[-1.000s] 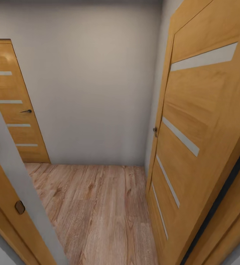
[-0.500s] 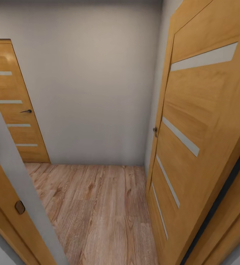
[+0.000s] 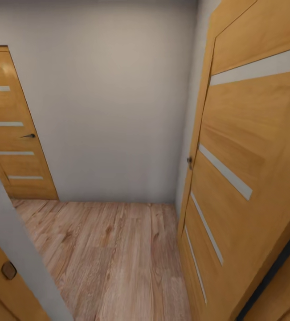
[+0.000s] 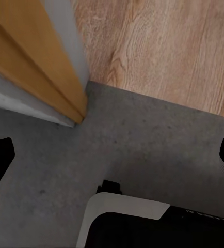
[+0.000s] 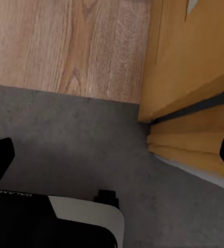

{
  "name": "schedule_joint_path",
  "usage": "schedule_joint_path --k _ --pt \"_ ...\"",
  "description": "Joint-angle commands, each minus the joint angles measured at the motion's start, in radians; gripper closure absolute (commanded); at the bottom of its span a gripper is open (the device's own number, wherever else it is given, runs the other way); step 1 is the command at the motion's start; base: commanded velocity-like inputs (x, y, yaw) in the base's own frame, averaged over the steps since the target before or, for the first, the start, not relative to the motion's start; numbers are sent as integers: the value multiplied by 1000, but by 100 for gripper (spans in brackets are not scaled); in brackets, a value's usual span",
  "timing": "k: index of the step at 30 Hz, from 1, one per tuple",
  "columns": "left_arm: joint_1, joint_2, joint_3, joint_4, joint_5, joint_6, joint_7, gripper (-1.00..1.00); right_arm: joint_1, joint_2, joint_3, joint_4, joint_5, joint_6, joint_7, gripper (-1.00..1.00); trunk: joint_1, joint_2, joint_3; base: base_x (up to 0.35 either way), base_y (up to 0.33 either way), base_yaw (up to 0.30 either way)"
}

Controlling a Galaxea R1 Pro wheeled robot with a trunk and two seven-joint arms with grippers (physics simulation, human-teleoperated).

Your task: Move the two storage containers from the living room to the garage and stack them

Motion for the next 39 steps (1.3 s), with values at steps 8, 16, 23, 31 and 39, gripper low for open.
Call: schedule_joint_path --k 8,16,23,31,39 --pt "-1 0 5 1 -2 -4 -2 -100 -1 0 6 1 -2 -3 2 -100 1 -2 -2 324 2 0" --pt "-1 -1 5 1 -2 -4 -2 -100 -1 0 6 1 -2 -3 2 -100 1 -2 -2 257 77 0" --pt "-1 -1 5 1 -2 -4 -2 -100 -1 0 6 1 -1 -3 2 -100 1 -2 -2 20 6 0" --pt "-1 -2 5 1 -2 -4 -2 -100 -1 0 6 1 -1 -3 2 -100 1 -2 -2 0 0 0" --pt "-1 -3 5 1 -2 -4 -2 -100 -1 0 6 1 -1 -3 2 -100 1 -2 -2 7 0 0"
